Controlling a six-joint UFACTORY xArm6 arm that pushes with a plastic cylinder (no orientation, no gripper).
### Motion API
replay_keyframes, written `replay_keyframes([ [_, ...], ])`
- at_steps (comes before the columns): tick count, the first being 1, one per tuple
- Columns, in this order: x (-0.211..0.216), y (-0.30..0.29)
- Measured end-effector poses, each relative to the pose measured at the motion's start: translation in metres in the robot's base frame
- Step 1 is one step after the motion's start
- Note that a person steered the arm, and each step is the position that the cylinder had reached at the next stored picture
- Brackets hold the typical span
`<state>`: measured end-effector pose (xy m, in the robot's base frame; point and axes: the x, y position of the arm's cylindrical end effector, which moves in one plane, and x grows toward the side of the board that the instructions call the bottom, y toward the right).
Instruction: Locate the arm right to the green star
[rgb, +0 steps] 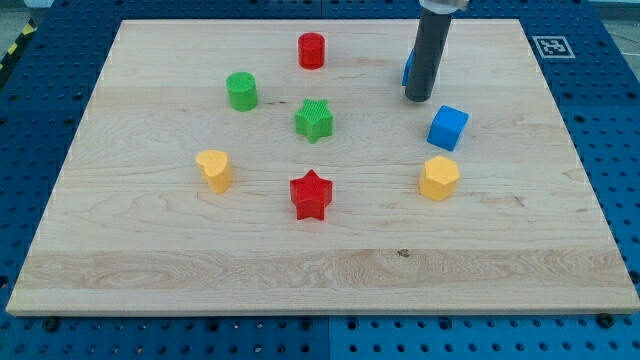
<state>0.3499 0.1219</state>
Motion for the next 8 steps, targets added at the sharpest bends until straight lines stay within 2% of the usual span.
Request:
replay_keyframes([
  [3, 0.022, 0.000],
  [8, 0.024, -0.030],
])
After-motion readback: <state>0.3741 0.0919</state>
